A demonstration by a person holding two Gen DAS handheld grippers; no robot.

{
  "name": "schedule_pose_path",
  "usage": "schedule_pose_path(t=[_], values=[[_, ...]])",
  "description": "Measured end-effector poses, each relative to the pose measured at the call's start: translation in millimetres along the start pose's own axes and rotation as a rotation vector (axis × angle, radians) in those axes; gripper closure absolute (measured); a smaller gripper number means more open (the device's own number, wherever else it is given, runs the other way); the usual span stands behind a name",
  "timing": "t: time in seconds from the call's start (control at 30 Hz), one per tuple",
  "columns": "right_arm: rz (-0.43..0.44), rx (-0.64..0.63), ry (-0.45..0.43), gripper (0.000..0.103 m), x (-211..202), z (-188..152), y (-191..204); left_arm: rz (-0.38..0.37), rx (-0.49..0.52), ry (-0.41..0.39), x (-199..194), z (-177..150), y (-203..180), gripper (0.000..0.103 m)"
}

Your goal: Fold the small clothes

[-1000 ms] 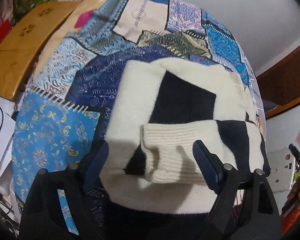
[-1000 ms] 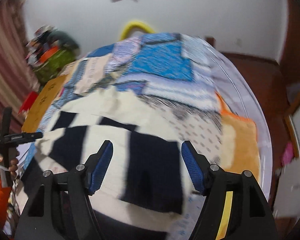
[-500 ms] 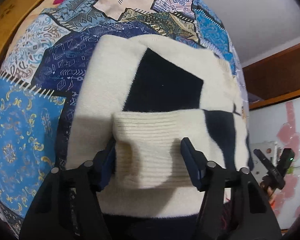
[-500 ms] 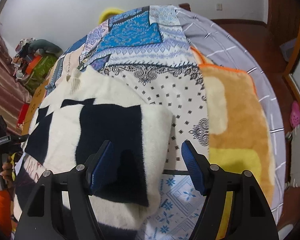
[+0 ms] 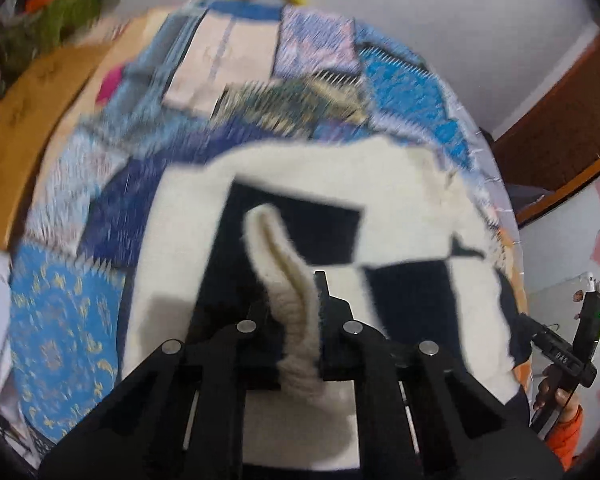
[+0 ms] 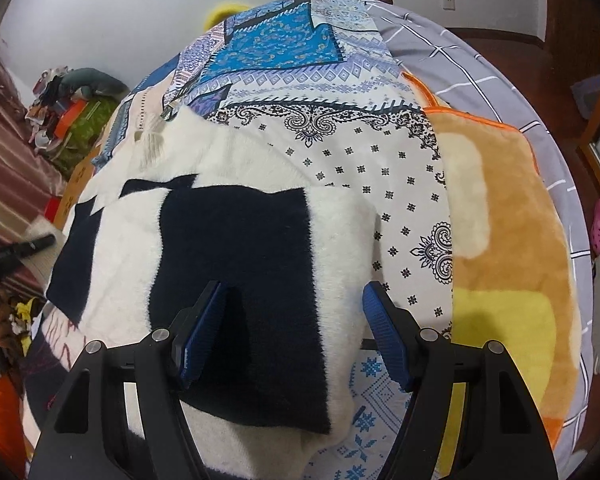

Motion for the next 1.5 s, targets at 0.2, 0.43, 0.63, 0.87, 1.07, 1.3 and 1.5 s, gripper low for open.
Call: schedule_pose_path(t=[0.2,0.43,0.63,0.87,1.07,1.3,1.5], values=[[-0.003,-0.003,-0.017,0.036,-5,3,4,0.057,0.163,-0.211,-50,42,-47,0.093],[0.004,0.007,-0.044,0.036,-9,10,7,0.070,0.215,-0.387,-101,78,-66,0.093],[0.014,-0.018,-0.048,0.036,-7,12,20,0.104,0.190,-0.406,-108,90,-39,0.093],[0.009,-0.045,-0.027,0.036,3,8,30,0.139,0.127,-0.237,-54,66,17,0.093],[-0.011,-0.061,-0.012,0.036,8,3,32,0.156,0.079,-0.090,-8,32,53,0.093],[-0.024,-0.056,-0.007,0.036,5,0,31,0.171,0.088,-0.013,13,10,68,0.088],[-0.032,-0.047,-0.007,0.036,1,-3,30,0.227,0.093,0.015,16,1,84,0.085]])
Point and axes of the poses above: each gripper's, at about its wrist camera, not at the fingertips, and x roughly the way its jaws point, y to its left, z to its top, the point moved 10 cm from there along x, roughly the way its jaws point, and after that the axes turned 1 degree about y, right-handed, at the moved point
